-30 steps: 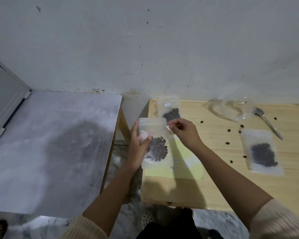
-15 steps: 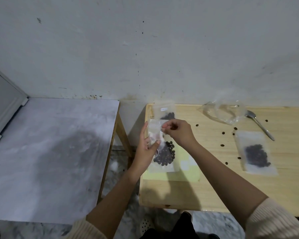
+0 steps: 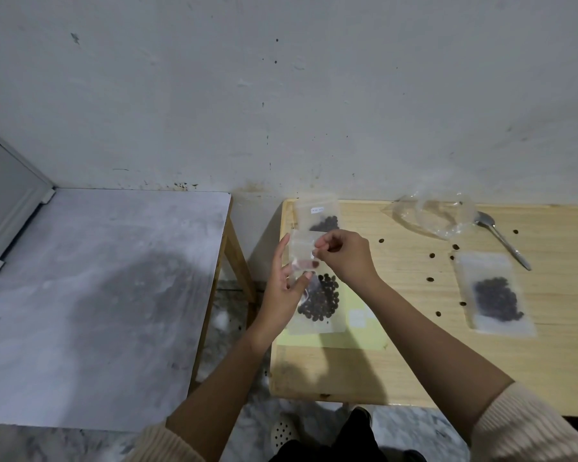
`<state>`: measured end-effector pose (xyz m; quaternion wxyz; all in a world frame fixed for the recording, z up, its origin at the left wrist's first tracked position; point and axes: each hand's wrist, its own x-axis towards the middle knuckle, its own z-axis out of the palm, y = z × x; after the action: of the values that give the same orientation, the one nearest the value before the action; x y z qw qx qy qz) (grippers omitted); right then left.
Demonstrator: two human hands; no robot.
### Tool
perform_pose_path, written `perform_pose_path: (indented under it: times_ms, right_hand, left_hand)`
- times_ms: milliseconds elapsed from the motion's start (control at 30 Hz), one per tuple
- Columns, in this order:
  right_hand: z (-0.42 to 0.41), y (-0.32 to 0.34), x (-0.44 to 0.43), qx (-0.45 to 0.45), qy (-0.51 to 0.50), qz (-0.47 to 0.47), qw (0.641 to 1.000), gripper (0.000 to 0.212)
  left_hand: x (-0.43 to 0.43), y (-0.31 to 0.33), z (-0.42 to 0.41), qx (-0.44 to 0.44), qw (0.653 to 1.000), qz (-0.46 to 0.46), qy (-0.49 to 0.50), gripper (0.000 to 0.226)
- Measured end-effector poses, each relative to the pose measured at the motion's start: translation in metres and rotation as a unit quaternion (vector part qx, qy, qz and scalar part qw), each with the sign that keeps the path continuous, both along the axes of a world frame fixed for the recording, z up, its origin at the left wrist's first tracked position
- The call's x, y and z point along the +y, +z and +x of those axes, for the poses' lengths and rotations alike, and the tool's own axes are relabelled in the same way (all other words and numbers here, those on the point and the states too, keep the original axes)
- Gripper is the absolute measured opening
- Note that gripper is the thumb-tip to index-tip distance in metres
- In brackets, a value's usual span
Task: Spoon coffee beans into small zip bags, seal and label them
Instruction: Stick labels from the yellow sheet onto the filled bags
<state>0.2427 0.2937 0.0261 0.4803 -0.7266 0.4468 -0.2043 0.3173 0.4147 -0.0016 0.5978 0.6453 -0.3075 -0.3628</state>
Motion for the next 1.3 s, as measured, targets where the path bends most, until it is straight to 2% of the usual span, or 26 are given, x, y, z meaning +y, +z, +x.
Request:
perform_pose_path:
  times_ms: [367, 433, 533, 600, 667, 733, 833, 1067, 1233, 1300]
  right_hand:
    - [0.001, -0.002, -0.002, 0.014, -0.001, -0.022, 1.0, 0.015]
    - [-0.001, -0.004, -0.002, 0.032, -0.009, -0.032, 0.999, 0.026]
    - [-0.003, -0.005, -0.001, 0.07, -0.05, -0.046, 0.995, 0.063]
    - [-0.006, -0.005, -0.001, 0.079, -0.083, 0.006, 0.993, 0.079]
    - [-0.009, -0.005, -0.004, 0.024, -0.091, 0.143, 0.985, 0.073]
    - [-0.013, -0.005, -0.006, -0.04, -0.058, 0.25, 0.966, 0.05]
    - [-0.015, -0.003, -0.007, -0.075, -0.046, 0.242, 0.966, 0.025]
    - [-0.014, 0.001, -0.008, -0.109, -0.021, 0.226, 0.968, 0.028]
    - [-0.014, 0.003, -0.009, -0.123, 0.002, 0.211, 0.97, 0.012]
    - [-0.013, 0.004, -0.008, -0.118, 0.003, 0.198, 0.973, 0.017]
  left_hand:
    - [-0.002, 0.001, 0.001, 0.004, 1.0, -0.017, 0.003, 0.076]
    - [-0.001, -0.001, 0.002, 0.0, 1.0, -0.019, 0.0, 0.077]
    - [0.001, -0.004, 0.004, 0.01, 1.0, -0.03, 0.0, 0.074]
    - [0.0, -0.004, 0.006, 0.023, 0.999, -0.038, 0.003, 0.073]
    - [-0.003, -0.003, 0.007, 0.031, 0.998, -0.047, 0.006, 0.074]
    - [-0.007, -0.001, 0.008, 0.045, 0.998, -0.049, 0.014, 0.073]
    - [-0.012, 0.005, 0.01, 0.083, 0.995, -0.052, 0.034, 0.062]
    - [-0.031, 0.013, 0.018, 0.121, 0.987, -0.044, 0.098, 0.048]
    - [-0.039, 0.012, 0.02, 0.13, 0.983, -0.024, 0.124, 0.049]
    - [-0.041, 0.01, 0.022, 0.117, 0.983, -0.015, 0.139, 0.046]
